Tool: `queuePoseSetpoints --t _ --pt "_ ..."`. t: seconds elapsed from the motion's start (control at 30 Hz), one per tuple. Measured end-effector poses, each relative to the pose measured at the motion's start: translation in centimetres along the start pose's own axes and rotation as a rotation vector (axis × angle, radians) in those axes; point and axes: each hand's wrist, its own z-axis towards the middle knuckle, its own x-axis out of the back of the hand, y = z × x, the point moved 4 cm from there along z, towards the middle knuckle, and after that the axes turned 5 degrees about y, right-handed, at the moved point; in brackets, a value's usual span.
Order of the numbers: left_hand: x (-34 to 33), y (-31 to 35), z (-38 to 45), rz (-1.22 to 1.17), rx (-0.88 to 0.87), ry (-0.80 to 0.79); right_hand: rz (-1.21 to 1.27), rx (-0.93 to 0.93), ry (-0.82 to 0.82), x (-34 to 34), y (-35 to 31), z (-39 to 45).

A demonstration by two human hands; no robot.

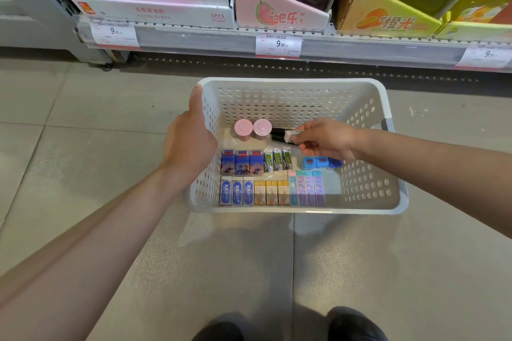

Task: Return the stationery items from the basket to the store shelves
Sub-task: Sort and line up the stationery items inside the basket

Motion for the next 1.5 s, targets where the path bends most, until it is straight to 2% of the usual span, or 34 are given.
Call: queuePoseSetpoints --t 0.07,0.2,0.4,0.83,0.97,1.13,1.5 --pt "0.0 0.0 0.0 -0.002 0.001 0.000 -0.092 0.048 0.028 0.4 -0.3 0.1" --pt "0.1 0.1 0.0 -0.005 -0.005 0.001 -0.553 0.298 0.229 1.0 -1.8 0.0" --pt "0.1 0.1 0.0 -0.008 0.003 0.005 -1.020 0.476 0.307 0.7 -2.9 0.1" --pt "0.0 0.0 -0.1 0.003 0.005 0.007 -1.191 0.334 0.309 -0.3 -0.6 3.5" --pt "0.0 0.1 0.0 0.005 0.012 0.005 -1.213 0.302 0.350 -0.3 -0.3 3.8" --pt "0.0 0.1 0.0 0.005 0.007 -0.004 -1.178 0.256 0.317 -0.3 0.0 4.0" --pt "0.1 0.3 -0.1 0.010 0.007 0.003 -1.160 0.293 0.366 -0.5 0.3 4.1"
